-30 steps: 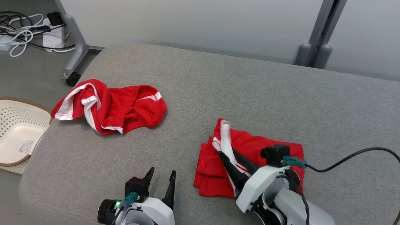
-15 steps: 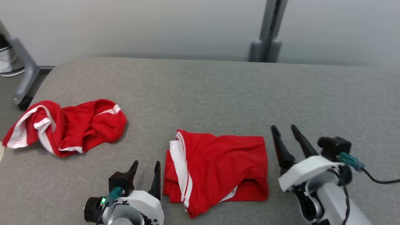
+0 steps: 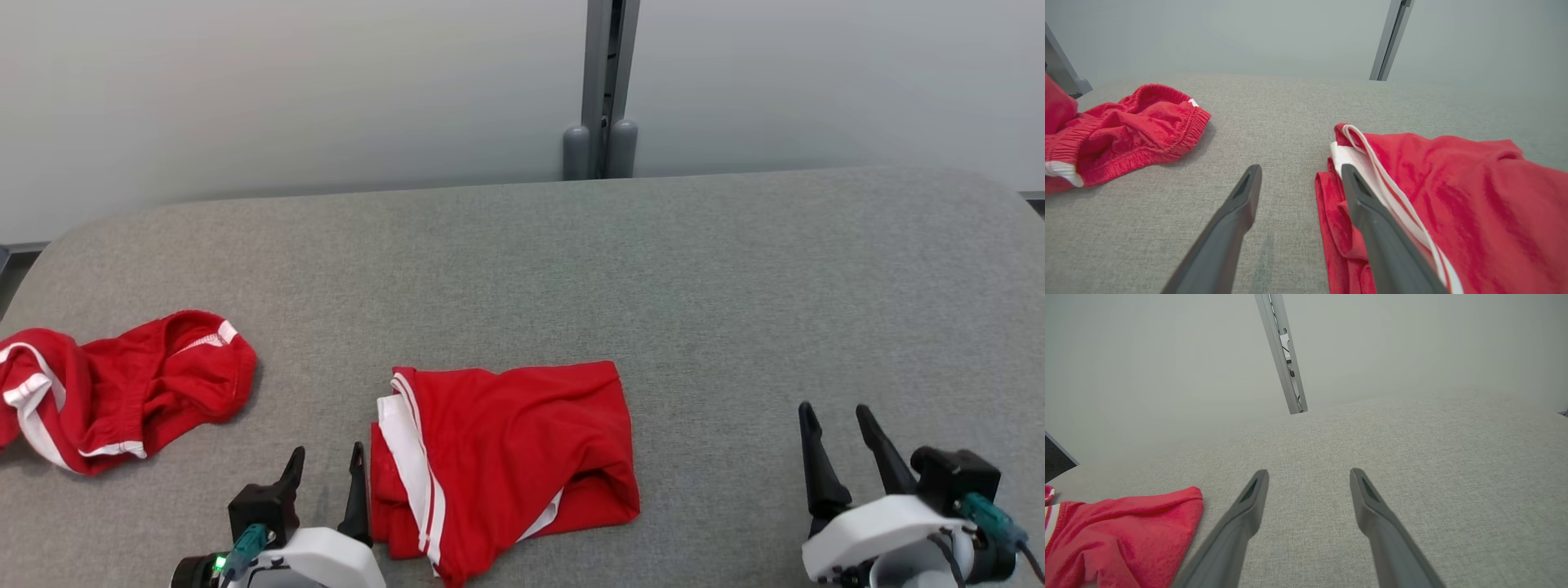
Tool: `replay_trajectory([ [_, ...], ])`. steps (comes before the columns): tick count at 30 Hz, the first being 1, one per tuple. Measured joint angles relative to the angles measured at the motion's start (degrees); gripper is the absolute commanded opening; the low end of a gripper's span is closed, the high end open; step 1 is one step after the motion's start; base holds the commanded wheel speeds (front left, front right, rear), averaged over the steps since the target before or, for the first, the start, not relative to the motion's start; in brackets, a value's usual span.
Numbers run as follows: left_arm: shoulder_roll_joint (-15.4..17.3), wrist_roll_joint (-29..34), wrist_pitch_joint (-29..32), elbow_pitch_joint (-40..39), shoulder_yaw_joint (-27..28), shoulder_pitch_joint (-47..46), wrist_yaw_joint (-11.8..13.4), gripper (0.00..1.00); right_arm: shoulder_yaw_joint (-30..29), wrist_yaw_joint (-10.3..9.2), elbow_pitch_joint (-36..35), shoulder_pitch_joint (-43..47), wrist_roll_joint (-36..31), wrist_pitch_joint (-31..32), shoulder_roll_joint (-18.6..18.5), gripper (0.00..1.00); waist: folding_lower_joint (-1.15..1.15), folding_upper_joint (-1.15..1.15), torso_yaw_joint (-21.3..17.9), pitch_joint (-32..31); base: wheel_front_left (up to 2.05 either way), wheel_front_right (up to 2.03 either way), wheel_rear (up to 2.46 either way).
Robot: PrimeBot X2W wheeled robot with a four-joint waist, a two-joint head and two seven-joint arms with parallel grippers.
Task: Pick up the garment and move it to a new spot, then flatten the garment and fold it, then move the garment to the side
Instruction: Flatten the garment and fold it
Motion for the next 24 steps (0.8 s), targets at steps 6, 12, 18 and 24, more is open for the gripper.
replay_trajectory([
  [6, 0.0, 1.9, 0.0, -2.2, 3.2, 3.6, -0.5, 1.00, -0.1, 0.00, -1.3, 4.0, -1.1, 0.0, 0.0, 1.00, 0.00, 0.00, -1.5, -1.5, 0.00, 0.00, 0.00],
  [12, 0.0, 3.0, 0.0, -3.4, 5.4, 6.6, -0.6, 1.00, 0.9, 0.00, -1.4, 6.3, -3.1, 0.0, 0.0, 1.00, 0.00, 0.00, -2.4, -3.2, 0.00, 0.00, 0.00],
  [18, 0.0, 3.2, 0.0, -4.7, 6.8, 9.3, -0.9, 1.00, 1.1, 0.00, -0.9, 7.5, -2.6, 0.0, 0.0, 1.00, 0.00, 0.00, -1.9, -4.6, 0.00, 0.00, 0.00],
  [24, 0.0, 3.1, 0.0, -5.3, 5.7, 9.8, -1.0, 1.00, 2.4, 0.00, 0.2, 7.2, -1.3, 0.0, 0.0, 1.00, 0.00, 0.00, -0.9, -4.0, 0.00, 0.00, 0.00],
])
